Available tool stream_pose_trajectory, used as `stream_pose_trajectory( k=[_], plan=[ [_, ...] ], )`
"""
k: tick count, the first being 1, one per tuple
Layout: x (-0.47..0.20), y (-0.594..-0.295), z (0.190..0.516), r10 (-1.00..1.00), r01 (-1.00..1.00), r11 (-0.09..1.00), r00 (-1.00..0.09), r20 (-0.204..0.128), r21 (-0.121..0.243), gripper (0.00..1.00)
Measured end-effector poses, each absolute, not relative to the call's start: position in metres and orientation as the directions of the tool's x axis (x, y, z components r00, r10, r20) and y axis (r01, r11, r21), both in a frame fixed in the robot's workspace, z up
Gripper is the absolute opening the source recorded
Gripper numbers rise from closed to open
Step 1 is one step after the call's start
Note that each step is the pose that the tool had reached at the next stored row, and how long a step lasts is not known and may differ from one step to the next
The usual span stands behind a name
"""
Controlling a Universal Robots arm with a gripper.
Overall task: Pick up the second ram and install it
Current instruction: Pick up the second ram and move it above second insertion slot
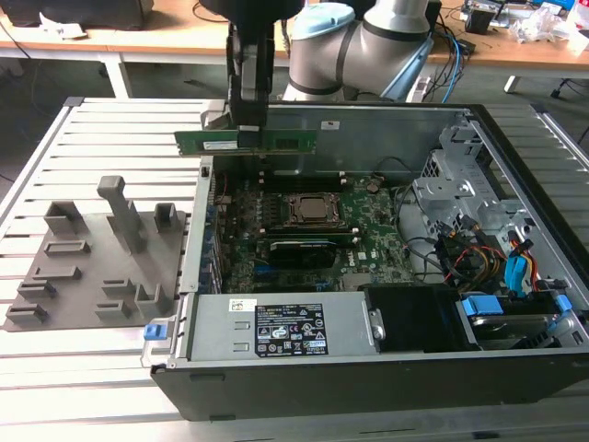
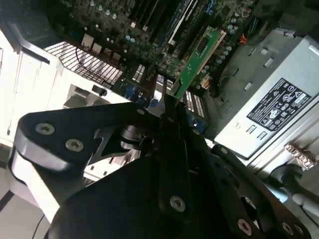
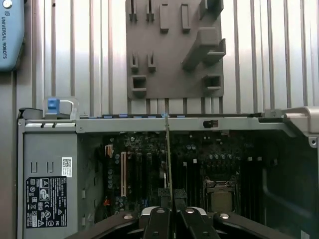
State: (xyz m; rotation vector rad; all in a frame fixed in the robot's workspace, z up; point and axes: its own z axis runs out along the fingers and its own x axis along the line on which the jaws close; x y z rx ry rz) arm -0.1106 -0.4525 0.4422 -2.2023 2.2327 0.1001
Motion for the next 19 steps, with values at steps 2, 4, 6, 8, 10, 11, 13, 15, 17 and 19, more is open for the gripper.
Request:
stream_pose_trajectory(
  k=[2, 4, 6, 8, 10, 11, 13, 15, 17, 19],
  plan=[
    [-0.101, -0.452, 0.442, -0.999, -0.999, 0.013, -0.015, -0.048, 0.043, 0.14],
    [-0.090, -0.452, 0.442, -0.999, -0.999, 0.013, -0.015, -0.048, 0.044, 0.14],
    [-0.079, -0.452, 0.442, -0.999, -0.999, 0.013, -0.015, -0.048, 0.045, 0.14],
    [-0.072, -0.451, 0.442, -0.999, -0.999, 0.013, -0.015, -0.048, 0.046, 0.14],
    [-0.061, -0.451, 0.442, -0.999, -0.999, 0.013, -0.015, -0.048, 0.047, 0.14],
    [-0.058, -0.451, 0.442, -0.999, -0.999, 0.013, -0.015, -0.048, 0.047, 0.14],
    [-0.043, -0.450, 0.442, -0.999, -0.999, 0.013, -0.015, -0.047, 0.049, 0.14],
    [-0.037, -0.450, 0.442, -0.998, -0.999, 0.012, -0.015, -0.063, 0.051, 0.14],
    [-0.034, -0.449, 0.440, -0.997, -0.999, 0.011, -0.015, -0.073, 0.052, 0.14],
    [-0.032, -0.444, 0.435, -0.997, -0.998, 0.011, -0.015, -0.073, 0.054, 0.14]
  ],
)
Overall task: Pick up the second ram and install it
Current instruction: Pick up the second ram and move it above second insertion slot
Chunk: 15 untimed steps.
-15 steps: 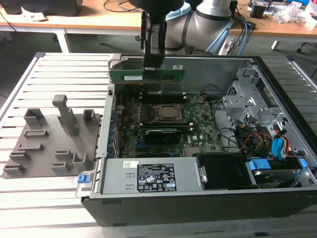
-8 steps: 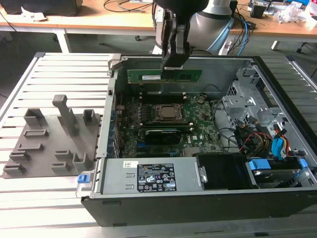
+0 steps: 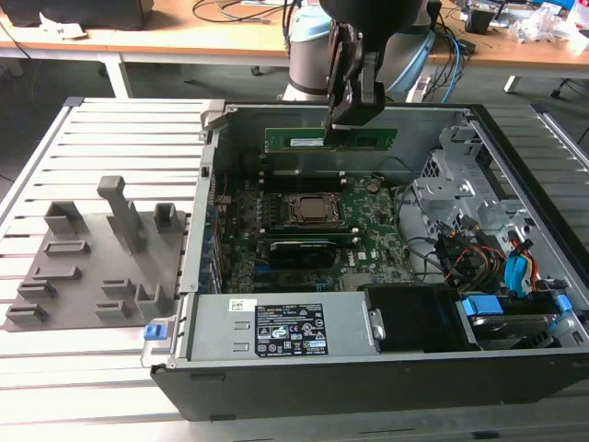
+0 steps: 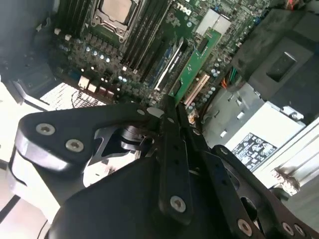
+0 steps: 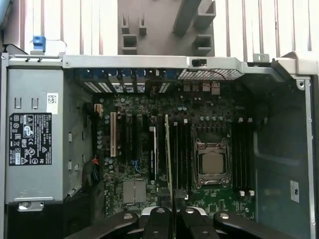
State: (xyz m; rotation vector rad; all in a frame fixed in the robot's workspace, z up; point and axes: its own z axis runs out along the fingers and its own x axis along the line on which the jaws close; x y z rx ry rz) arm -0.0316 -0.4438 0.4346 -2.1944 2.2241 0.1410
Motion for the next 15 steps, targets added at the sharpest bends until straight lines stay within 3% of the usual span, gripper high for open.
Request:
stream_pose_trajectory(
  k=[15],
  plan=[
    [-0.016, -0.428, 0.414, -0.997, -0.998, 0.011, -0.016, -0.073, 0.064, 0.14]
  ],
)
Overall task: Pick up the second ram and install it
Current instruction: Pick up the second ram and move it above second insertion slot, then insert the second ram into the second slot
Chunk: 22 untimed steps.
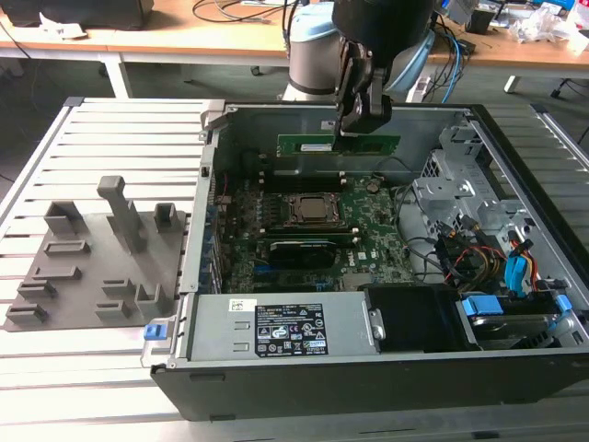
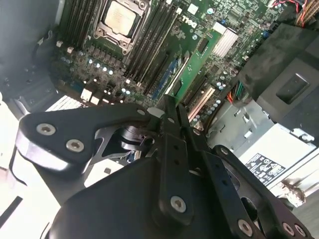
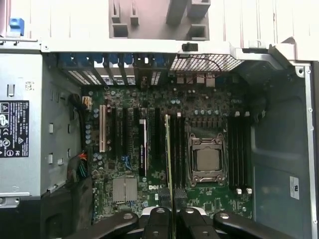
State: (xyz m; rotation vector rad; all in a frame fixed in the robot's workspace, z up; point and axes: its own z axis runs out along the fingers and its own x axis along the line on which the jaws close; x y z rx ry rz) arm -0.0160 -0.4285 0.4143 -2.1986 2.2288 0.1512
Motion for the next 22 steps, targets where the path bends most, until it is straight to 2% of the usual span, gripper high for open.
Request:
stream_pose_trajectory(
  k=[8, 10, 22],
  plan=[
    [-0.004, -0.425, 0.401, -0.997, -0.998, 0.011, -0.016, -0.072, 0.067, 0.14],
    [0.000, -0.424, 0.384, -0.997, -0.998, 0.011, -0.016, -0.073, 0.069, 0.14],
    [0.000, -0.424, 0.383, -0.997, -0.998, 0.011, -0.016, -0.073, 0.069, 0.14]
  ],
)
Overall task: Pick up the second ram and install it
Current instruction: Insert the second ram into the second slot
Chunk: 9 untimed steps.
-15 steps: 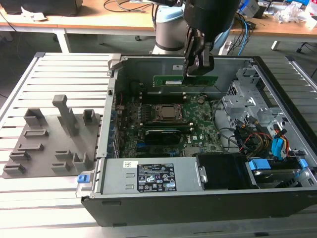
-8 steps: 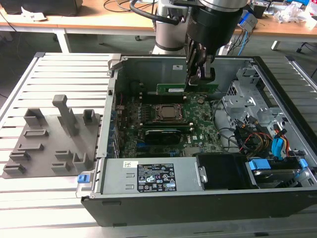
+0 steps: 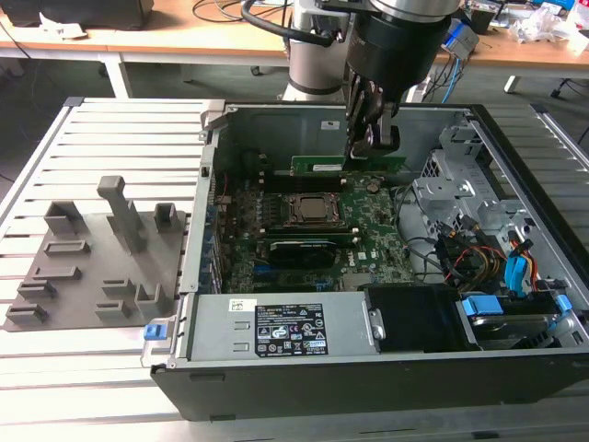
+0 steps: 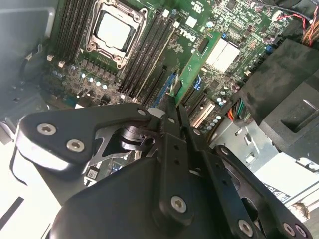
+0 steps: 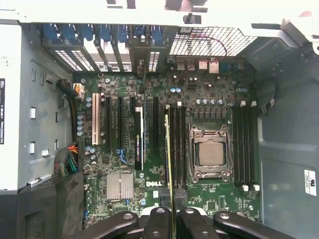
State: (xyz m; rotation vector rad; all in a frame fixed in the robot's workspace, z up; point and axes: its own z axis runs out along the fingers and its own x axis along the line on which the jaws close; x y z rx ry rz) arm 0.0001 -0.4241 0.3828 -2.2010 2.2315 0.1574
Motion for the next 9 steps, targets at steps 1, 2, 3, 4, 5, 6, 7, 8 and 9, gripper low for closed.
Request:
stream_pose_trajectory(
  k=[1, 2, 3, 4, 5, 6, 7, 8, 9],
  plan=[
    [0.000, -0.424, 0.383, -0.997, -0.998, 0.011, -0.016, -0.073, 0.069, 0.14],
    [0.000, -0.424, 0.383, -0.997, -0.998, 0.011, -0.016, -0.073, 0.069, 0.14],
    [0.000, -0.424, 0.383, -0.997, -0.998, 0.011, -0.016, -0.073, 0.069, 0.14],
    [-0.001, -0.424, 0.382, -0.997, -0.998, 0.011, -0.016, -0.074, 0.069, 0.14],
    [-0.001, -0.424, 0.381, -0.997, -0.998, 0.011, -0.016, -0.074, 0.069, 0.14],
    [-0.001, -0.424, 0.379, -0.997, -0.998, 0.011, -0.016, -0.074, 0.069, 0.14],
    [-0.001, -0.424, 0.376, -0.997, -0.998, 0.011, -0.016, -0.075, 0.069, 0.14],
    [-0.001, -0.424, 0.374, -0.997, -0.998, 0.011, -0.016, -0.074, 0.069, 0.14],
    [-0.001, -0.424, 0.372, -0.997, -0.998, 0.011, -0.016, -0.075, 0.069, 0.14]
  ],
)
